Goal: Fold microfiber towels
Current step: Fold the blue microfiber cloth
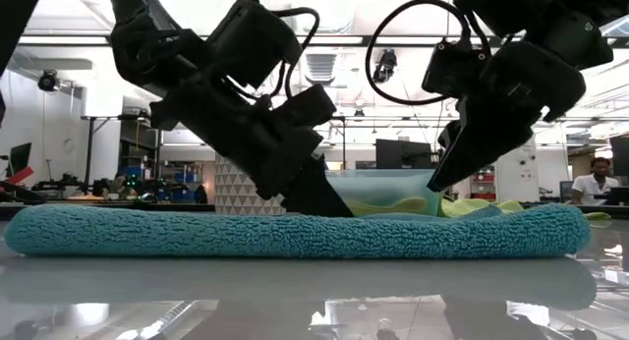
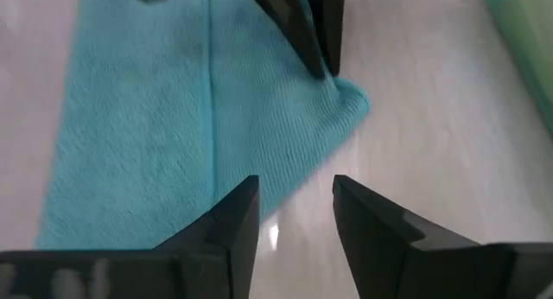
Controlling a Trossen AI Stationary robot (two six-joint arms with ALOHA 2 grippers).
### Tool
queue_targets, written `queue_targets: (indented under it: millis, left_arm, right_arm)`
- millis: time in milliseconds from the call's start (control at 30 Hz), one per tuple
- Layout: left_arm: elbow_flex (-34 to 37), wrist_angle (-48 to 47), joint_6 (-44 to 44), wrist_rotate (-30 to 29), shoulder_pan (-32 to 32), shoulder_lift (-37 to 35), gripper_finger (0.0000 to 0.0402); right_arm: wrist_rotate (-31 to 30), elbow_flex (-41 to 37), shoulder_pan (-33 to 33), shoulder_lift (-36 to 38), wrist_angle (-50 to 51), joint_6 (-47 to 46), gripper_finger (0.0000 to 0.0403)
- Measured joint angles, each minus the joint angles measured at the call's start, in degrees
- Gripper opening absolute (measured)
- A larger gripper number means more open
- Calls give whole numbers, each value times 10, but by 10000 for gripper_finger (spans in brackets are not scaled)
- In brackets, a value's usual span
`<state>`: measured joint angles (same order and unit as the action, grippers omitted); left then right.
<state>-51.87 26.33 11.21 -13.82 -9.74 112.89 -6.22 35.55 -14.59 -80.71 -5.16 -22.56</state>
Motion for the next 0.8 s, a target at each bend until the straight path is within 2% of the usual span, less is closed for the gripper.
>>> queue_targets:
  millis: [167,267,367,633,800]
  left_arm:
    - [2,-2,-62,2,-9,-11,5]
    - [2,28,-108,42,-19,-13,1]
    - [4,56,-130,77,-26,-13,1]
    - [8,66,-131,80,-42,-14,1]
    - [7,69,-128,80,-58,-14,1]
  right_arm:
    - [2,0,4,0,-15,-61,139]
    - [1,0,7,0,-15,-89,149]
    - [0,0,6,-9,-21,-87,162]
    - [9,-1,2,-76,-109,-68,167]
    - [97,0,0,-130,-225,-35,167]
